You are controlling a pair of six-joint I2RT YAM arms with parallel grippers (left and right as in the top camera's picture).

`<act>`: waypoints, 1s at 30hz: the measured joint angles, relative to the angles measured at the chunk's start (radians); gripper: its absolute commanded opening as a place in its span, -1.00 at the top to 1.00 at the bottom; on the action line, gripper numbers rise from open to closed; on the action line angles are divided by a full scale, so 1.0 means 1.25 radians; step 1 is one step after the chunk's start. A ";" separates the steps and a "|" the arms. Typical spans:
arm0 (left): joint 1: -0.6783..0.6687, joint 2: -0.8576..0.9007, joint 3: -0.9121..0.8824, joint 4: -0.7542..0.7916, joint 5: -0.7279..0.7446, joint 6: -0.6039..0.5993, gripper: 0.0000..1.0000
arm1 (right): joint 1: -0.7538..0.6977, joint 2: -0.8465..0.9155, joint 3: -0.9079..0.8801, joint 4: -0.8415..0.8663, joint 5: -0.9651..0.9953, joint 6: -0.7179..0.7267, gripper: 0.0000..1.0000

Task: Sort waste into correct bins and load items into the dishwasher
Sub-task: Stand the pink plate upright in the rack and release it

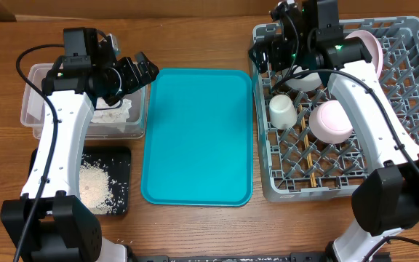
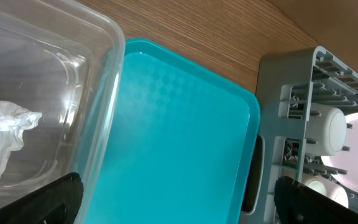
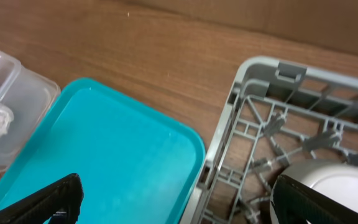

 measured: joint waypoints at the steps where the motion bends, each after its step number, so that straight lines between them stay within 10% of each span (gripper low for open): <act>1: 0.000 0.000 0.000 0.000 0.000 0.000 -1.00 | 0.000 0.000 0.000 -0.007 0.000 0.000 -1.00; 30: 0.000 0.000 0.000 -0.002 0.000 0.000 -1.00 | 0.000 -0.931 -0.109 -0.104 0.044 0.000 -1.00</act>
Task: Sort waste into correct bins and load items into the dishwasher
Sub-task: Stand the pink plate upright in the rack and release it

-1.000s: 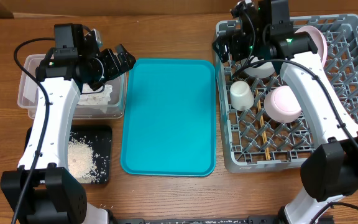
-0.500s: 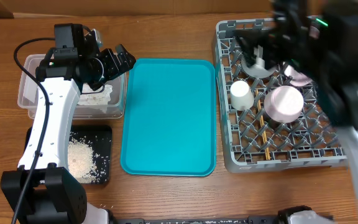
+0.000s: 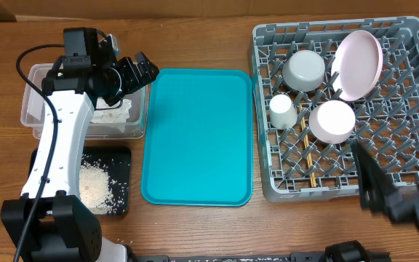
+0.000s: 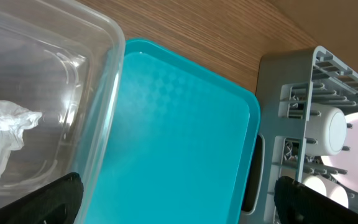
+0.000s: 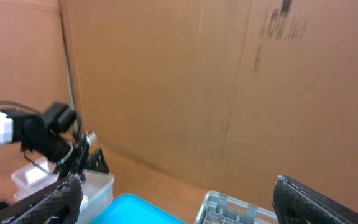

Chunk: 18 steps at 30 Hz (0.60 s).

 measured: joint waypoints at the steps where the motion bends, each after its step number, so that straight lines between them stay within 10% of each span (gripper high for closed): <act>1: 0.000 0.000 0.000 0.001 0.000 0.000 -1.00 | 0.000 -0.038 -0.037 0.016 0.003 0.000 -1.00; 18: 0.000 0.000 0.000 0.000 0.000 0.000 -1.00 | -0.063 -0.494 -0.838 0.569 0.013 0.003 -1.00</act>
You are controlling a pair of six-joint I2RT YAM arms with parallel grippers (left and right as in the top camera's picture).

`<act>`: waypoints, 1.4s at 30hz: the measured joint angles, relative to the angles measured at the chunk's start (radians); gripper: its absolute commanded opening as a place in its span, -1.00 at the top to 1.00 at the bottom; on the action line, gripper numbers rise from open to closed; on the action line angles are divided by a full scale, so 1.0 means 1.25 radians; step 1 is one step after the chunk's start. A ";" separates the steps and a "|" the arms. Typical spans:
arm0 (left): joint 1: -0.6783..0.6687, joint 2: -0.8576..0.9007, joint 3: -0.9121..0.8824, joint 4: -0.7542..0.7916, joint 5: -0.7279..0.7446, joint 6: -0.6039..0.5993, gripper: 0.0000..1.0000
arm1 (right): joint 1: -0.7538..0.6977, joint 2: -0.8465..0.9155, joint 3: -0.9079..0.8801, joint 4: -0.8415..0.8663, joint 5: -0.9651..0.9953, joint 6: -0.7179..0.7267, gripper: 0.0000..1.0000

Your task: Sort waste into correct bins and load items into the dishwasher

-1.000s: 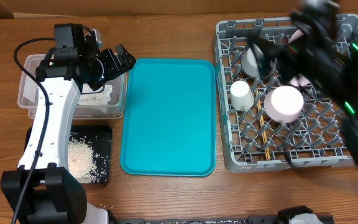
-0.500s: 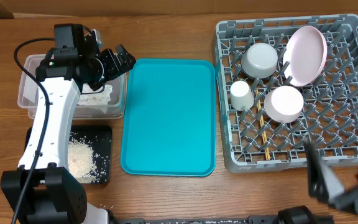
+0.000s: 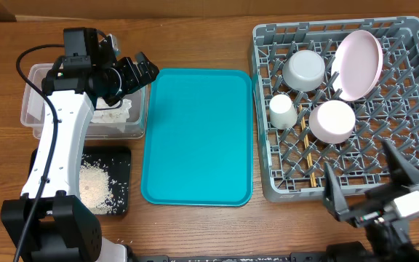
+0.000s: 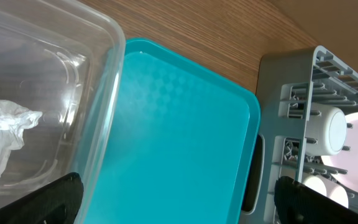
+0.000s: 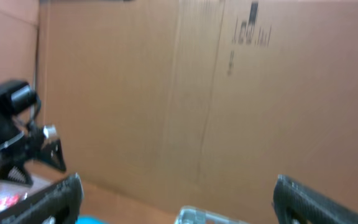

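The teal tray [image 3: 197,135] lies bare in the middle of the table. The grey dish rack [image 3: 413,109] at the right holds a grey bowl [image 3: 304,69], a pink plate [image 3: 360,54], a white cup [image 3: 282,110], a pink bowl [image 3: 331,121] and wooden chopsticks [image 3: 310,156]. My left gripper [image 3: 133,73] hangs open and empty over the seam between the clear bin [image 3: 35,109] and the tray. My right gripper [image 3: 369,185] is open and empty at the rack's front edge. The right wrist view faces a cardboard wall [image 5: 197,93].
Crumpled white paper lies in the clear bin [image 4: 42,74]. A black bin [image 3: 122,164] with rice stands at the front left, with a few grains spilled beside it. Cardboard walls close the back. The left arm [image 5: 11,124] shows in the right wrist view.
My right arm was a blur at the table's right front corner and now sits in front of the rack's front edge, fingers spread. The left arm and all the dishes have not moved.
My right gripper was open above the rack's back left corner, looking down at rack and tray. Then it was low at the front right, its camera facing the back wall. Now it rests before the rack. The left gripper stayed open over the bin's edge throughout.
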 measured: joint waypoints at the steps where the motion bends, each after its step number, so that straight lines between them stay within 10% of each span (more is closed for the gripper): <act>1: 0.000 0.000 0.000 0.000 0.000 0.000 -1.00 | 0.000 -0.010 -0.032 0.032 0.000 0.002 -1.00; 17: 0.000 0.000 0.000 0.000 0.000 0.000 -1.00 | 0.000 -0.051 -0.406 0.370 0.045 0.052 -1.00; 42: 0.000 0.000 0.000 -0.001 0.000 0.000 -1.00 | -0.005 -0.053 -0.422 0.080 0.121 0.072 -1.00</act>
